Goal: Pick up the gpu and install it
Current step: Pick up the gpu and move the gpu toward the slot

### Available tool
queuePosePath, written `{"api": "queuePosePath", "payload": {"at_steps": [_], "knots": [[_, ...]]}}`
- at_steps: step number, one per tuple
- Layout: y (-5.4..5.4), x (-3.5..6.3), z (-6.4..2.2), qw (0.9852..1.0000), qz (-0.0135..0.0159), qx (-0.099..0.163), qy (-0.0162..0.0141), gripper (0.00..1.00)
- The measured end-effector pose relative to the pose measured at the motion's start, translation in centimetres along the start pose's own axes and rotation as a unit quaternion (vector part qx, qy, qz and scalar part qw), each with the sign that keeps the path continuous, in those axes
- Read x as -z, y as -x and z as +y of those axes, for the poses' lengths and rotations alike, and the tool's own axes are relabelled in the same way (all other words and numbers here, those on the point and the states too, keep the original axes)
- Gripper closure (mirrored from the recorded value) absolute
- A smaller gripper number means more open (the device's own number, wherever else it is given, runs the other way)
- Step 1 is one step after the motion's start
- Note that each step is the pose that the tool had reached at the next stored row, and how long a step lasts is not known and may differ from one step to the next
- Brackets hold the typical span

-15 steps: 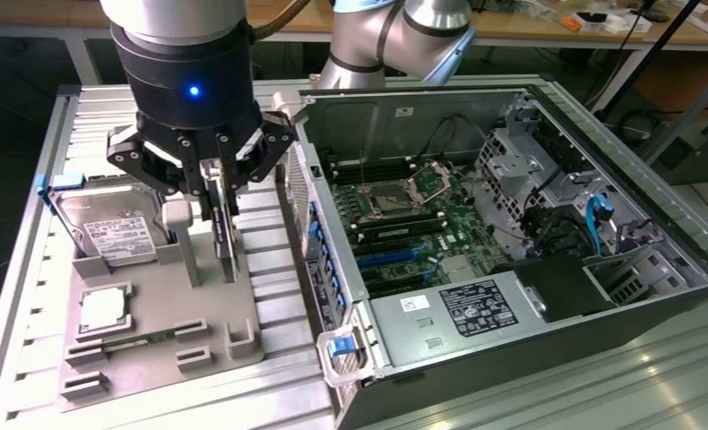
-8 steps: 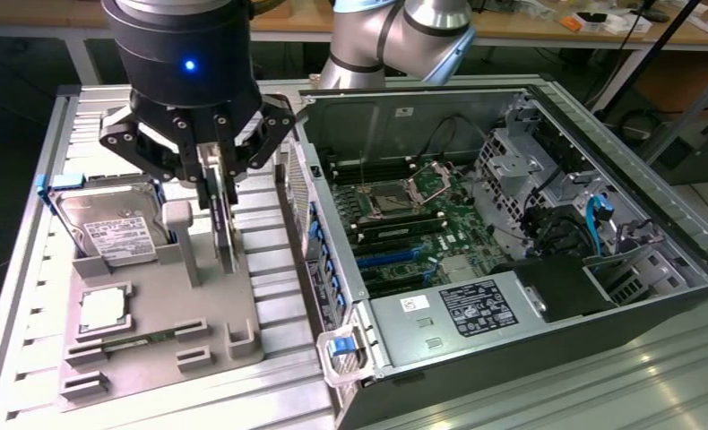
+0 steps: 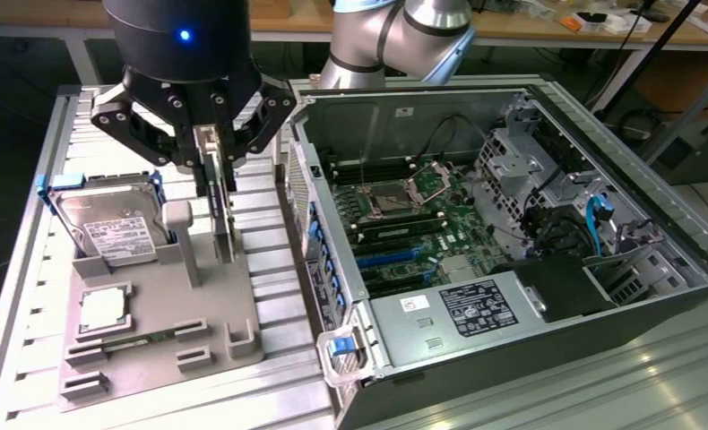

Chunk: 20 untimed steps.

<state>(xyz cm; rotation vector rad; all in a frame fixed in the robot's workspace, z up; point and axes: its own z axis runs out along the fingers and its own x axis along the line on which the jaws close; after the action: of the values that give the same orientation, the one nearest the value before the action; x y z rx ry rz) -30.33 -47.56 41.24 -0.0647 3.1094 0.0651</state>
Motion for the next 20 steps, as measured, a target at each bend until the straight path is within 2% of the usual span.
{"api": "queuePosePath", "payload": {"at_steps": [20], "knots": [[0.1, 2.4, 0.2, 1.0, 0.0, 0.0, -0.0019, 0.73]]}}
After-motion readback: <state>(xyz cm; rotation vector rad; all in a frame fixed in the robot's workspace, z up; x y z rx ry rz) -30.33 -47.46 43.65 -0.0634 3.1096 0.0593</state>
